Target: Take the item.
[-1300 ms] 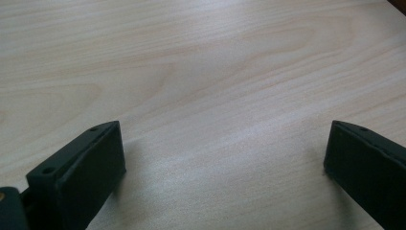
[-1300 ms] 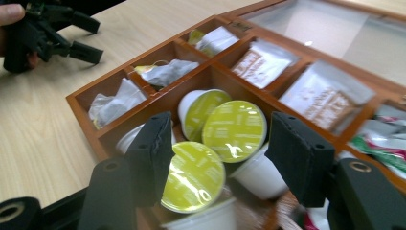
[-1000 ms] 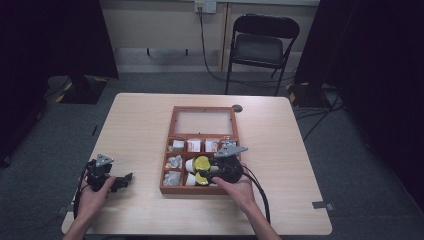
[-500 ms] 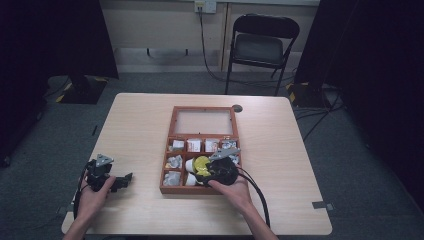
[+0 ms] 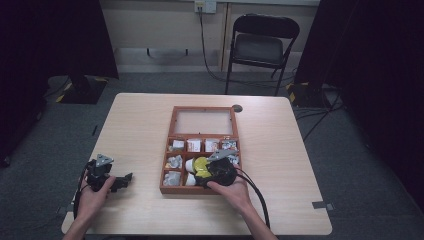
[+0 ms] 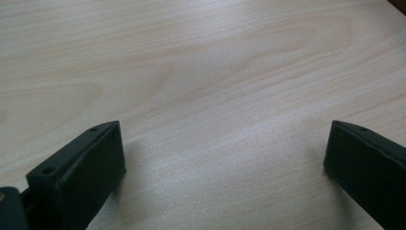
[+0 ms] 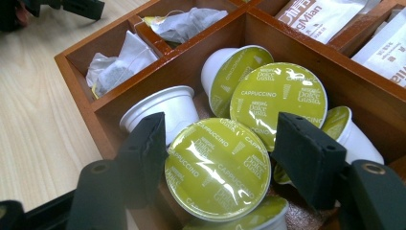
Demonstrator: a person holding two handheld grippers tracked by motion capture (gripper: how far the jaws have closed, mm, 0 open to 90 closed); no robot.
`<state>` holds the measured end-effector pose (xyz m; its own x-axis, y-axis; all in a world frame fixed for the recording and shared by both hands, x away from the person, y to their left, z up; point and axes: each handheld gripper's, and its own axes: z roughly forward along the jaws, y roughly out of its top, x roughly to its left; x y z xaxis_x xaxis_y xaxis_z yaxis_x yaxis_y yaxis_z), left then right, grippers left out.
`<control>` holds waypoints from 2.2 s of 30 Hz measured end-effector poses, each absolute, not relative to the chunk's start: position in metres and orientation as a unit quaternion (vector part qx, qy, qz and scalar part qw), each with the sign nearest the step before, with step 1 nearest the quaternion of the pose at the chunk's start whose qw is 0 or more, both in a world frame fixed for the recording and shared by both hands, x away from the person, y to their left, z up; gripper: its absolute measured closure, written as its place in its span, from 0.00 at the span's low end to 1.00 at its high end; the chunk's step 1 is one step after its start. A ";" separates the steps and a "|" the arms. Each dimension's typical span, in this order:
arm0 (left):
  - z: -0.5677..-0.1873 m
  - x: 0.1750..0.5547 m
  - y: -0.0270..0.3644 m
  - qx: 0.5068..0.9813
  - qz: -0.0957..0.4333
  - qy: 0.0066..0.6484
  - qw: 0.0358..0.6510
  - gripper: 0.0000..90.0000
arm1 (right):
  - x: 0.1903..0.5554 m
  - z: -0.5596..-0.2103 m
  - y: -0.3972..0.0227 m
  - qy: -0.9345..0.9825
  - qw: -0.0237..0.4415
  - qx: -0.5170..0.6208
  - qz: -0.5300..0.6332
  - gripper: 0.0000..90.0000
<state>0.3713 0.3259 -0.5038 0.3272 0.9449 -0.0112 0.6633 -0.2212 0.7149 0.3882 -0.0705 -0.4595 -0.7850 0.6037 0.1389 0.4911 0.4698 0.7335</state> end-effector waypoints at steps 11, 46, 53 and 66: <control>-0.504 0.371 0.326 0.750 0.221 0.536 0.319 0.00 | 0.389 -0.466 -0.065 0.866 0.054 0.321 0.380 0.38; -0.504 0.371 0.326 0.749 0.221 0.536 0.319 0.00 | 0.389 -0.463 -0.067 0.865 0.060 0.322 0.381 0.42; -0.504 0.371 0.326 0.750 0.221 0.536 0.319 0.00 | 0.389 -0.460 -0.069 0.860 0.061 0.323 0.391 0.42; -0.504 0.371 0.326 0.750 0.221 0.536 0.319 0.00 | 0.391 -0.455 -0.076 0.850 0.061 0.333 0.404 0.42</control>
<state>0.3713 0.3260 -0.5038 0.3268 0.9450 -0.0105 0.6630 -0.2213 0.7151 0.3913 -0.0756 -0.4546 -0.7702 0.6160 0.1650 0.5167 0.4512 0.7276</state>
